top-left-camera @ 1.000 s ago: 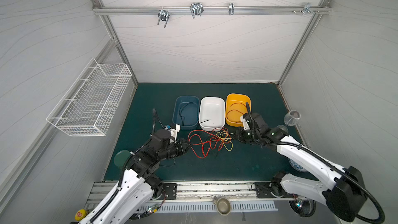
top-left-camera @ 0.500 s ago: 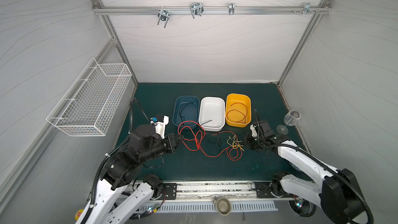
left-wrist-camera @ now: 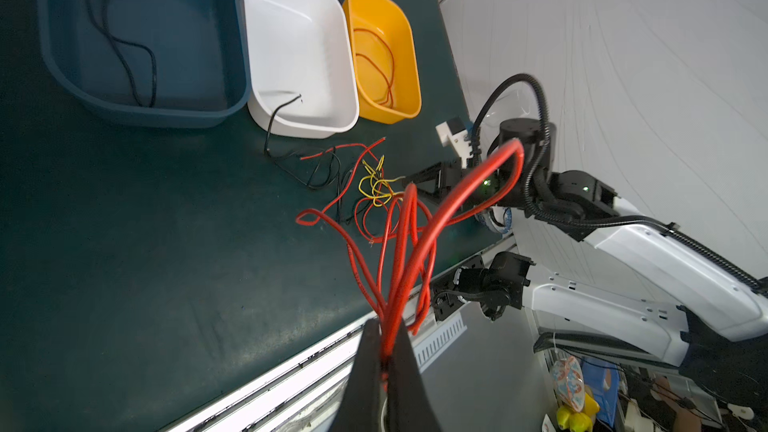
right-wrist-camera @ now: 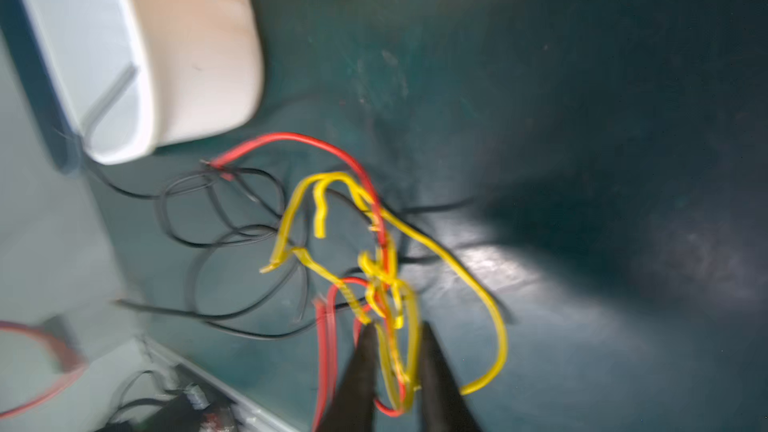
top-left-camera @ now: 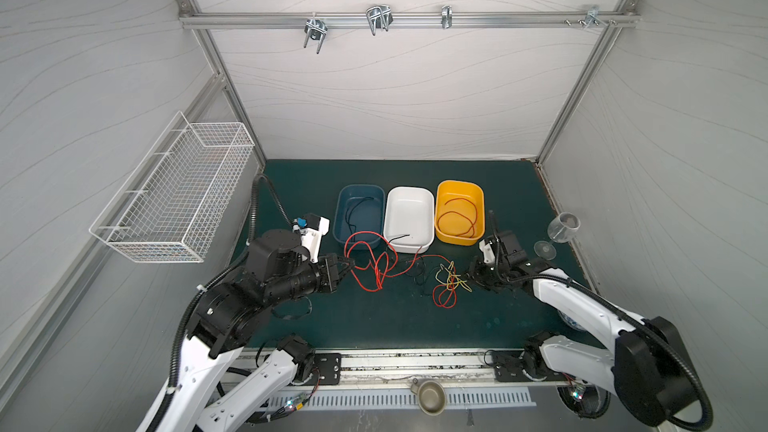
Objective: Untangle the cables
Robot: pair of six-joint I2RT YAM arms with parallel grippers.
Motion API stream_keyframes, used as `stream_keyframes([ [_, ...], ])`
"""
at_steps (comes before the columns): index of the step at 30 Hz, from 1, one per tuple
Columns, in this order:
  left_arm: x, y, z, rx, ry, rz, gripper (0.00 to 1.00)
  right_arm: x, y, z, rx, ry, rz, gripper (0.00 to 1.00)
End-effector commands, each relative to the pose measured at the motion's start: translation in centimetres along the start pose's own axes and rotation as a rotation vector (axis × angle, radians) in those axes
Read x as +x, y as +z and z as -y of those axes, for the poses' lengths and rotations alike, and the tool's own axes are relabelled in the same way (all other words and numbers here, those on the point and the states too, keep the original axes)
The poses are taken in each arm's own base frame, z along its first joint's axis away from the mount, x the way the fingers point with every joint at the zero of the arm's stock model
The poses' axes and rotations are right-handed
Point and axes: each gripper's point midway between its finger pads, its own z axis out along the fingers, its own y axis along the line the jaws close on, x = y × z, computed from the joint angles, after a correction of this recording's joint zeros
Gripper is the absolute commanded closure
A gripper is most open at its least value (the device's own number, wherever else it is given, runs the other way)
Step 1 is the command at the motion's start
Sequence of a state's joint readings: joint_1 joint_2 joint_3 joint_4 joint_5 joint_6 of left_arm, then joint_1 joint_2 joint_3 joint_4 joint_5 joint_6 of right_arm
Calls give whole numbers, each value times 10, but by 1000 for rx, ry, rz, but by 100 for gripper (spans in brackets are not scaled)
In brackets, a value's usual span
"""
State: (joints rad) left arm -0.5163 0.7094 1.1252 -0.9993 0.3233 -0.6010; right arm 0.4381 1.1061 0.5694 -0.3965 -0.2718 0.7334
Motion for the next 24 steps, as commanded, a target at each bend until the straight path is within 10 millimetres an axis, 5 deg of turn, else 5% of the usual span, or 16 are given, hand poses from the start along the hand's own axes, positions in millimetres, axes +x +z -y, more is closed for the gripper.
stream_keyframes([
  [1,0,19,7,61,13,-37,100,-12,-25,-31,-84,-86,50,61],
  [8,8,63,6,132,-56,-130,100,-13,-56,-73,-203,-221,89,41],
  [19,23,100,6,159,-55,-233,100,24,-79,-167,-482,-544,101,37],
  [24,29,107,8,165,-37,-260,100,33,-76,-188,-524,-626,108,37],
])
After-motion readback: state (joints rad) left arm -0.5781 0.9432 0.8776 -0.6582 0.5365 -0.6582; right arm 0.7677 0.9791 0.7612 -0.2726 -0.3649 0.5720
